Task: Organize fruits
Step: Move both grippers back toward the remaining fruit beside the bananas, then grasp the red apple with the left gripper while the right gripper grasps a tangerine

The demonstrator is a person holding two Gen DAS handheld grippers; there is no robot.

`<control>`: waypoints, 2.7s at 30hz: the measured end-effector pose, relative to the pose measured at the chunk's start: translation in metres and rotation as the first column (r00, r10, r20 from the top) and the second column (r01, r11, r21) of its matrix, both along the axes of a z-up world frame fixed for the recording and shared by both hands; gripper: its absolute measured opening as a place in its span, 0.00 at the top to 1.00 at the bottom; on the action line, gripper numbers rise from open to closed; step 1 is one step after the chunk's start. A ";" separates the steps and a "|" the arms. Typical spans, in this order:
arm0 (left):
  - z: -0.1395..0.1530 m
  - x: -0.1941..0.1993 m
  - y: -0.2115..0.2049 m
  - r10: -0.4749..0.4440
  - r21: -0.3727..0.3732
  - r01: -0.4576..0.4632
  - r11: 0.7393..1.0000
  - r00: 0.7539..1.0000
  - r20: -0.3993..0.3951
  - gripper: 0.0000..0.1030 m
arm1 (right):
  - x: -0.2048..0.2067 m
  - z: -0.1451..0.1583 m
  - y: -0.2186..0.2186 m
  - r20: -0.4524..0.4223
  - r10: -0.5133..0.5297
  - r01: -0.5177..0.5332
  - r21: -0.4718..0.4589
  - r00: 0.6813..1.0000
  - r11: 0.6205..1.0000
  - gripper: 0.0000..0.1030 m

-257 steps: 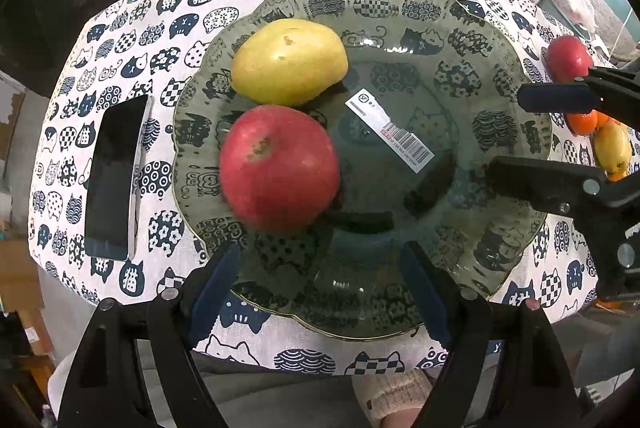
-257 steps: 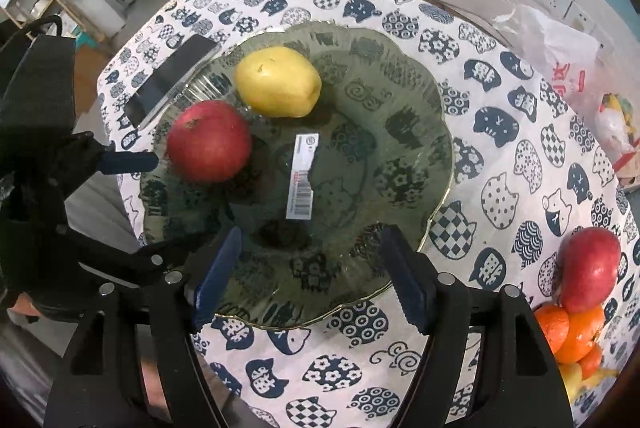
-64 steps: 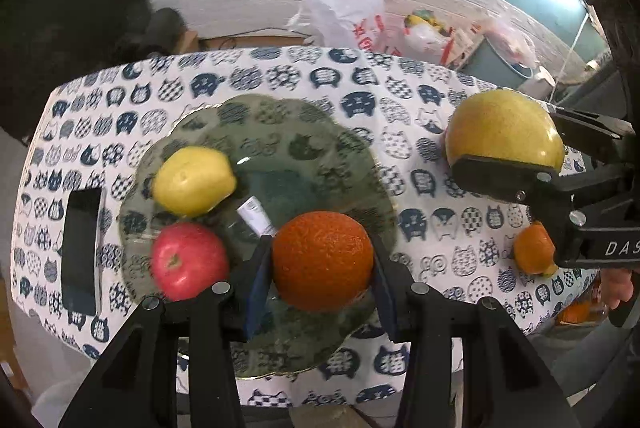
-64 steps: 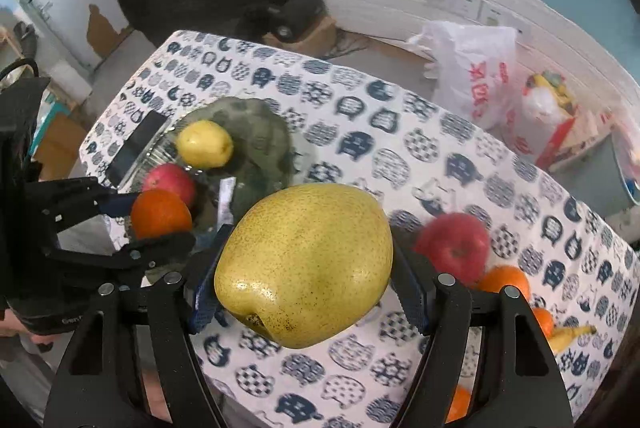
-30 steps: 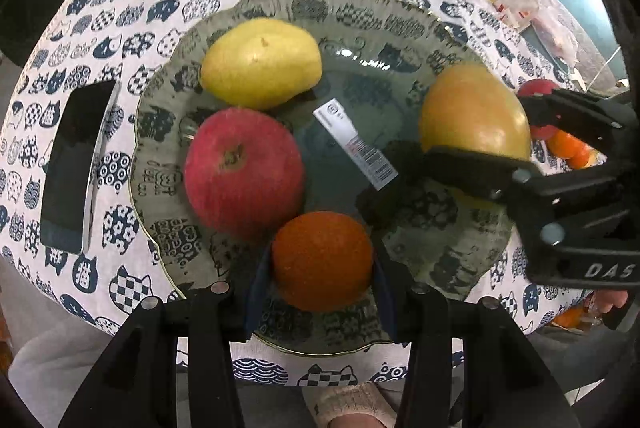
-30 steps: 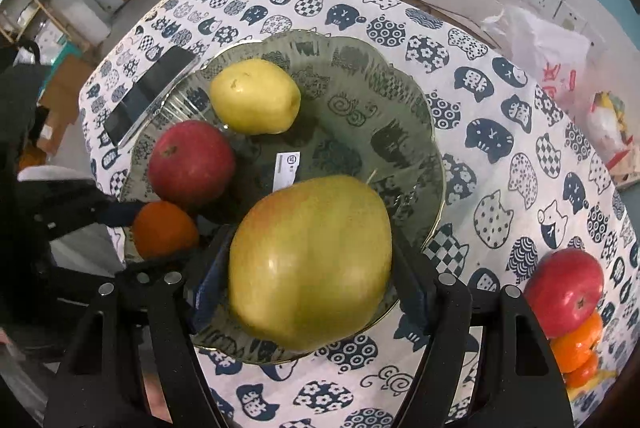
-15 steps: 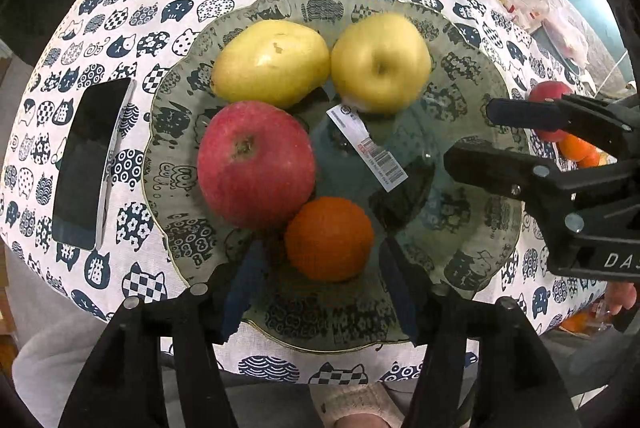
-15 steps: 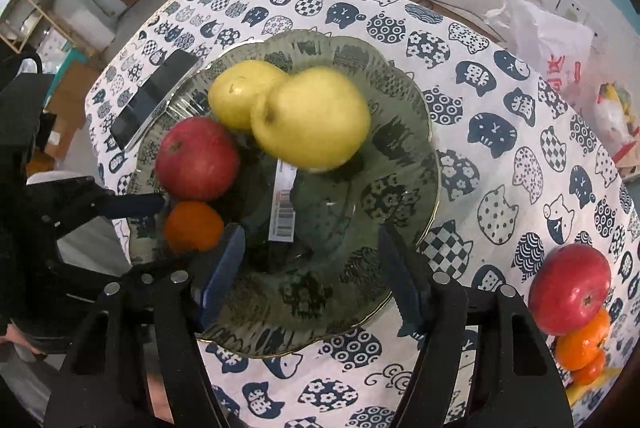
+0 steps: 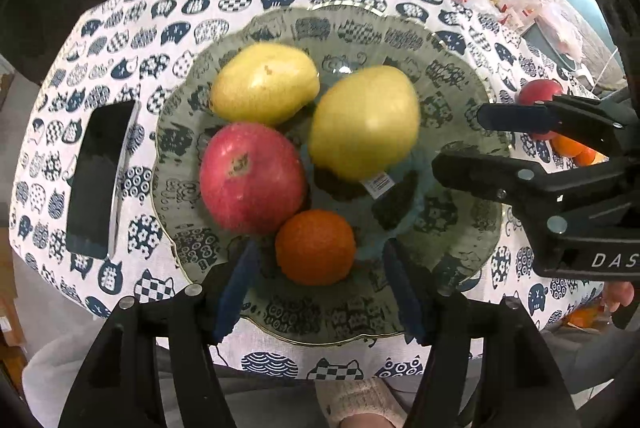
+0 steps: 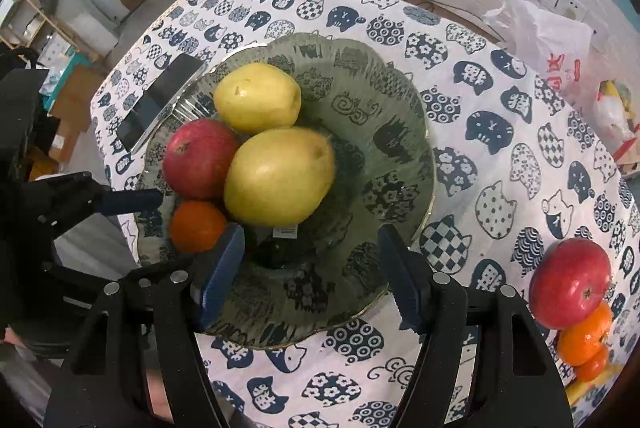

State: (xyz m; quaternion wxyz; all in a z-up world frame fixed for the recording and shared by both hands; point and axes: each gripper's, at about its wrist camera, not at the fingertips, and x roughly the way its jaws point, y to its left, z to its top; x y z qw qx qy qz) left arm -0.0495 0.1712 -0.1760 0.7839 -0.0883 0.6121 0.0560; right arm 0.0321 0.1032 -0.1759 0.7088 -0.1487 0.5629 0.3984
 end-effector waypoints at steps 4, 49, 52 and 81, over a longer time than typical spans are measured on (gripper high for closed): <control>0.009 0.002 -0.008 -0.015 0.022 0.015 1.000 1.000 0.023 0.35 | -0.001 0.013 -0.007 0.017 -0.019 0.018 0.020 1.000 1.000 0.30; 0.039 0.078 -0.211 -0.366 0.170 0.354 0.920 0.929 0.045 0.19 | 0.045 0.047 -0.298 0.142 -0.408 0.425 -0.122 0.902 0.897 0.21; 0.028 0.090 -0.210 -0.357 0.155 0.348 0.924 0.934 0.029 0.19 | 0.056 0.031 -0.302 0.133 -0.411 0.427 -0.139 0.902 0.893 0.21; -0.021 0.167 -0.235 -0.393 0.077 0.393 0.916 0.919 -0.019 0.18 | 0.092 -0.051 -0.301 0.111 -0.297 0.316 -0.260 0.949 0.913 0.41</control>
